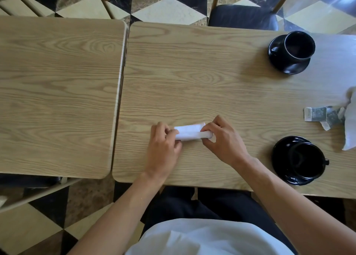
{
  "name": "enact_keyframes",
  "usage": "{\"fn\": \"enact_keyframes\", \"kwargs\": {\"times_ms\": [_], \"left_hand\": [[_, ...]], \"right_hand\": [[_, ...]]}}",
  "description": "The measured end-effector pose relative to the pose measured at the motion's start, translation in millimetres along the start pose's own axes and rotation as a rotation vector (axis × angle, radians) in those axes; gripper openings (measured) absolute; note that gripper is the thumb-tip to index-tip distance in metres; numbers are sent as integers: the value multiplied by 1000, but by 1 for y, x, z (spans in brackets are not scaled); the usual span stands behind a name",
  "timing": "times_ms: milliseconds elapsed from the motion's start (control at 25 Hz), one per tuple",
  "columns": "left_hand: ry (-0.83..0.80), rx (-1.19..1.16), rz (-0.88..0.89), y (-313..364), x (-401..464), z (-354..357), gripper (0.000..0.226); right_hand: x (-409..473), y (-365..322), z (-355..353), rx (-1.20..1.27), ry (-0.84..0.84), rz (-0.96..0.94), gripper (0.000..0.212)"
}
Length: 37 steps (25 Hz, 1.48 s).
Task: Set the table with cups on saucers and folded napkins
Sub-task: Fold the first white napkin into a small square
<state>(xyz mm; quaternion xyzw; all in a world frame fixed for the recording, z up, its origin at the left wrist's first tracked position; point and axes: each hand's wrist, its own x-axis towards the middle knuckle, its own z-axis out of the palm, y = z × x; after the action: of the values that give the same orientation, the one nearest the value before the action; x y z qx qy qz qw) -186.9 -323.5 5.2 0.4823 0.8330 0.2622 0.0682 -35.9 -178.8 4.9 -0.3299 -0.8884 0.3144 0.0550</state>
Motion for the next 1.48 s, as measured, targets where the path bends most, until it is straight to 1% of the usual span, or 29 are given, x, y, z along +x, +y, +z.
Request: {"fn": "enact_keyframes", "kwargs": {"times_ms": [40, 80, 120, 160, 200, 240, 280, 320, 400, 440, 480, 560, 640, 720, 760, 800, 840, 960, 1040, 1120, 1200, 1320, 1400, 1440, 1480], "left_hand": [[-21, -78, -21, -2, 5, -4, 21], [-76, -215, -90, -5, 12, -7, 17], [-160, -433, -240, -8, 22, -10, 14], [-256, -735, -460, -9, 34, -12, 11], [-313, -1015, -670, -11, 43, -10, 11], [-325, -1184, -827, -14, 49, -3, 12], [-325, -1174, -900, -15, 51, 5, 15], [-329, -1097, -926, -16, 51, 15, 19], [-313, -853, -903, -15, 46, 32, 30], [-317, -706, -855, -16, 42, 38, 38], [-309, -550, -771, -17, 36, 43, 45], [-228, -216, -495, -15, 23, 47, 53], [-112, 15, -211, -17, 10, 52, 51], [-96, 111, 46, -22, 0, 59, 45], [-122, 124, 147, -25, -4, 63, 43], [-160, 132, 210, -29, -7, 67, 43], [-205, 141, 236, -33, -10, 69, 45], [-291, 167, 226, -42, -16, 73, 52], [-297, 176, 220, -45, -16, 74, 53], [-278, 164, 207, -43, -15, 74, 50], [-278, 167, 163, -42, -12, 72, 52], [-380, 242, 153, -45, -11, 68, 60], [-394, 257, 177, -45, -8, 65, 62], [-385, 239, 169, -44, -5, 63, 61], [-373, 206, 121, -40, -4, 60, 61]], "right_hand": [[2, 0, -3, 53, 35, -20, 21], [7, 0, -7, 149, 37, -4, 18], [13, -1, -12, 289, 5, 57, 15], [20, -3, -16, 479, -52, 157, 10], [26, -2, -15, 674, -105, 271, 8], [31, 0, -9, 799, -122, 374, 13], [34, 2, -1, 825, -121, 457, 18], [35, 4, 8, 795, -125, 526, 22], [34, 8, 24, 635, -149, 599, 32], [31, 13, 31, 529, -150, 589, 40], [28, 17, 35, 424, -133, 547, 46], [21, 24, 39, 259, -32, 432, 50], [13, 28, 41, 204, 35, 352, 47], [5, 27, 46, 179, 17, 288, 42], [2, 27, 49, 162, -3, 259, 40], [0, 27, 51, 150, -16, 241, 40], [-2, 28, 53, 141, -25, 232, 42], [-5, 30, 55, 105, -44, 202, 45], [-5, 33, 53, 54, -35, 166, 49], [-1, 34, 51, -68, -33, 82, 58], [6, 33, 49, -193, -91, -3, 63], [11, 37, 50, -342, -267, -1, 67], [12, 39, 50, -334, -313, 3, 68], [12, 38, 49, -286, -309, 25, 68], [11, 35, 47, -223, -279, 64, 67]]}}
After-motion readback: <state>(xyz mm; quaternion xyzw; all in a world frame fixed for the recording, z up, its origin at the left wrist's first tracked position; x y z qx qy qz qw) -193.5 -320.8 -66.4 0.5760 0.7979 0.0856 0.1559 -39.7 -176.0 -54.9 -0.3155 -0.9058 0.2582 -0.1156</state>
